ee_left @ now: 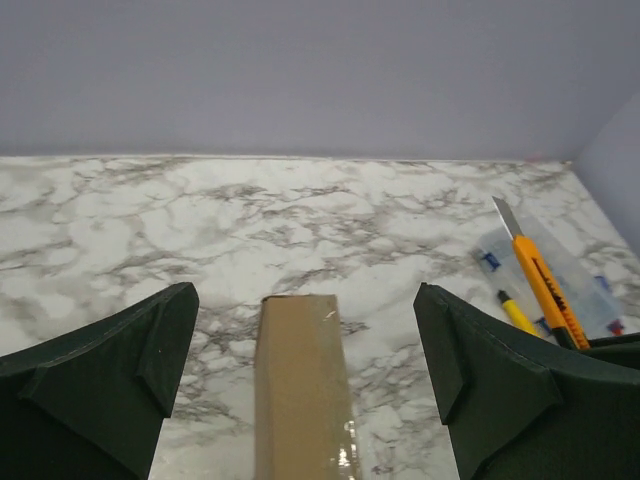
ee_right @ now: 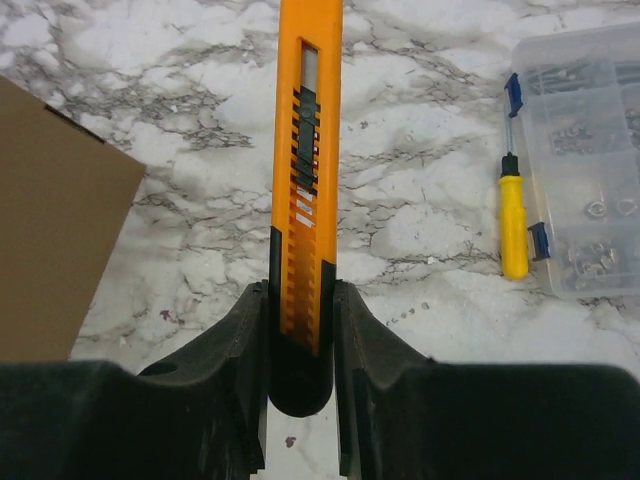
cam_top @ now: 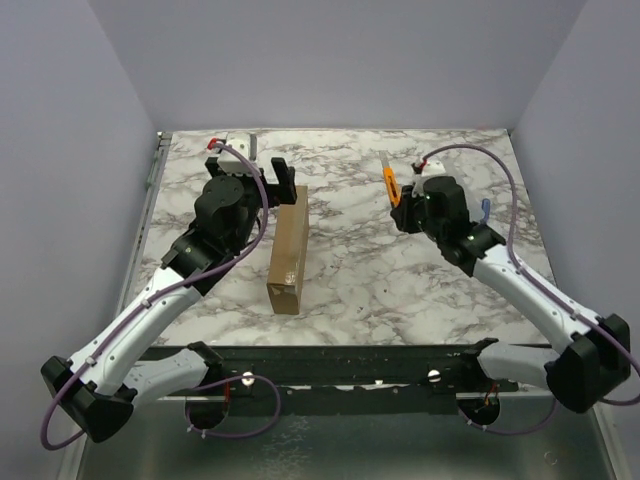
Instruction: Unpack the express box
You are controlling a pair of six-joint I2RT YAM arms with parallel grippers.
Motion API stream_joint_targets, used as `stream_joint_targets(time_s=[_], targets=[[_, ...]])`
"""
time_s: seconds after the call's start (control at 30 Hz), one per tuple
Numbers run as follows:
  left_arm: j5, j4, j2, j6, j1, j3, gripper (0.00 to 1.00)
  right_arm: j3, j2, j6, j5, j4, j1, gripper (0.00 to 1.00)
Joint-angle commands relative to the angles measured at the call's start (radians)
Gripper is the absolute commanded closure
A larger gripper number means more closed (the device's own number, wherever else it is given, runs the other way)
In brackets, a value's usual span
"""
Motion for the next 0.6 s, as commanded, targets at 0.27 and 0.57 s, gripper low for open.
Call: stream_joint_targets(time_s=[0.27,0.57], targets=[[0.735,0.007,0.184,-0.555,0.005,0.108,0.01,-0.127,-0.389,-0.019,-0.063,0.052,0.002,0.99],[0.773,0.369,0.251,-0.756,-0.092,-0.033,0.01,-0.105,-0.409,-0.052,-0.275,0.054,0.001,0.99]])
